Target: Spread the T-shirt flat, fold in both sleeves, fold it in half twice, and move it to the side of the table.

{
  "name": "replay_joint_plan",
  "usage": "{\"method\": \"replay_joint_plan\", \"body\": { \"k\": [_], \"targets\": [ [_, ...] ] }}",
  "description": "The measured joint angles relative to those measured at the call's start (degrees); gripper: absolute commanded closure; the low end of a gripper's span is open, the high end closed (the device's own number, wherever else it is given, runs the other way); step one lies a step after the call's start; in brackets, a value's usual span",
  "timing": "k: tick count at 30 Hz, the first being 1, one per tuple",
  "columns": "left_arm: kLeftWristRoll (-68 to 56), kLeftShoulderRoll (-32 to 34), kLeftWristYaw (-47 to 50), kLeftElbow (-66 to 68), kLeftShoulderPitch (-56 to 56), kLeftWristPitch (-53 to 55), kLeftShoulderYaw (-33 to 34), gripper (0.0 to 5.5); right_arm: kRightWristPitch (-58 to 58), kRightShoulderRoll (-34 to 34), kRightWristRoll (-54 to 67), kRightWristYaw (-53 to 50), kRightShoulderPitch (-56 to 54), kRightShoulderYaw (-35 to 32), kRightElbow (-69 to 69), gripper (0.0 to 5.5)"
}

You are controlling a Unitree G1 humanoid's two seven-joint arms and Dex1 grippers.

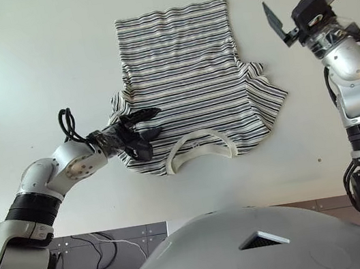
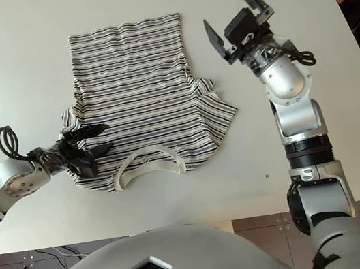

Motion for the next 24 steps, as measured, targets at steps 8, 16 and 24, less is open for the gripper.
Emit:
{"method": "replay_joint_plan", "body": {
  "k": [8,16,24],
  "targets": [
    [0.22,-0.36,6.52,-11.23,3.68,3.58,13.52,2.35,-1.49,4.91,-5.67,4.61,1.96,11.65,0.73,1.85],
    [-8.52,3.42,3.00,-12.21,29.76,9.18,28.08,2.35,-2.04,5.83,-4.26,4.93,5.88,10.53,-4.32,1.85],
    [-10.22,5.61,-2.34,-17.65,47.25,6.55,37.85,2.35,-2.06,2.77,-1.71,4.78,3.15,3.92,-2.45,1.85]
  ]
}}
